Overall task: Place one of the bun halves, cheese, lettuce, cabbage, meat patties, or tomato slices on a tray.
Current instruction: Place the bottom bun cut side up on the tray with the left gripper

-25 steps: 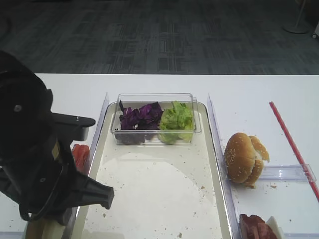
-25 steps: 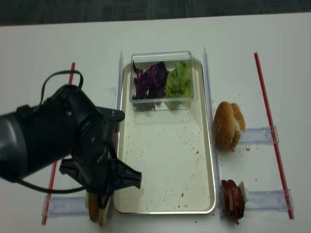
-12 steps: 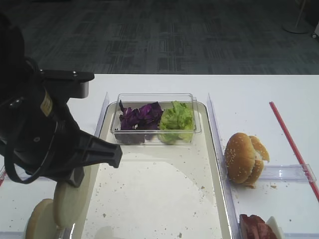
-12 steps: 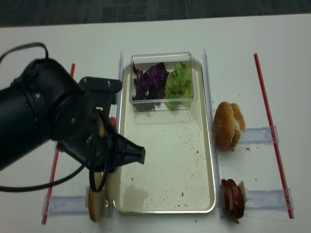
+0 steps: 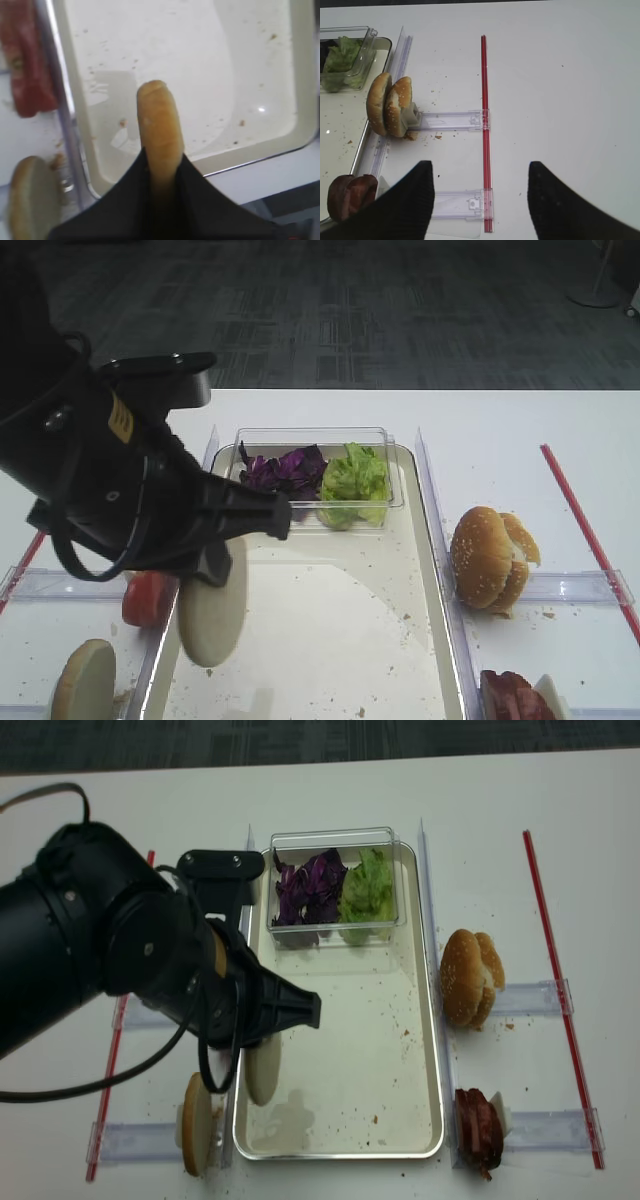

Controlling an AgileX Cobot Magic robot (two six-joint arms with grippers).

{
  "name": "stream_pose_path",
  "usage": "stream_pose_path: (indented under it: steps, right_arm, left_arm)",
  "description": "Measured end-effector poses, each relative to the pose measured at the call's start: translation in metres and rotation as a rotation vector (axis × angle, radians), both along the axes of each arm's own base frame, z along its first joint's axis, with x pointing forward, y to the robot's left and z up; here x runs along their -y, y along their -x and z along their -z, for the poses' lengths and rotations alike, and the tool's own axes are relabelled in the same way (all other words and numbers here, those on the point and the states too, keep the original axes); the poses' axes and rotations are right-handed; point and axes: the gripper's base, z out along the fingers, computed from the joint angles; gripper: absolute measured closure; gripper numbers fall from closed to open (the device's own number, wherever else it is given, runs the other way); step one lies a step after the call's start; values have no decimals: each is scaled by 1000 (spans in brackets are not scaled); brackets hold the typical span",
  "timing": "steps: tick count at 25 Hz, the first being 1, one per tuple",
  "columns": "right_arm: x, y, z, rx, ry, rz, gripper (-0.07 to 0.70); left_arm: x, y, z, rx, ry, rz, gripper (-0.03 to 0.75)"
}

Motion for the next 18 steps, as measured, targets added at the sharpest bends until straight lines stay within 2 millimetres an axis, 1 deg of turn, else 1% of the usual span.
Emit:
stream_pose_path:
  steps: [5, 9, 15, 18]
  right_arm:
    - [0, 0, 0, 0, 0, 0, 186]
    - [0, 0, 0, 0, 0, 0, 186]
    - [0, 0, 0, 0, 0, 0, 186]
    - [0, 0, 0, 0, 0, 0, 186]
  left_arm:
    - [18, 0, -8, 30, 209, 66, 674]
    - [28, 1, -14, 44, 324, 121, 674]
    - [32, 0, -18, 72, 386, 149, 674]
    - [29, -8, -14, 69, 381, 124, 674]
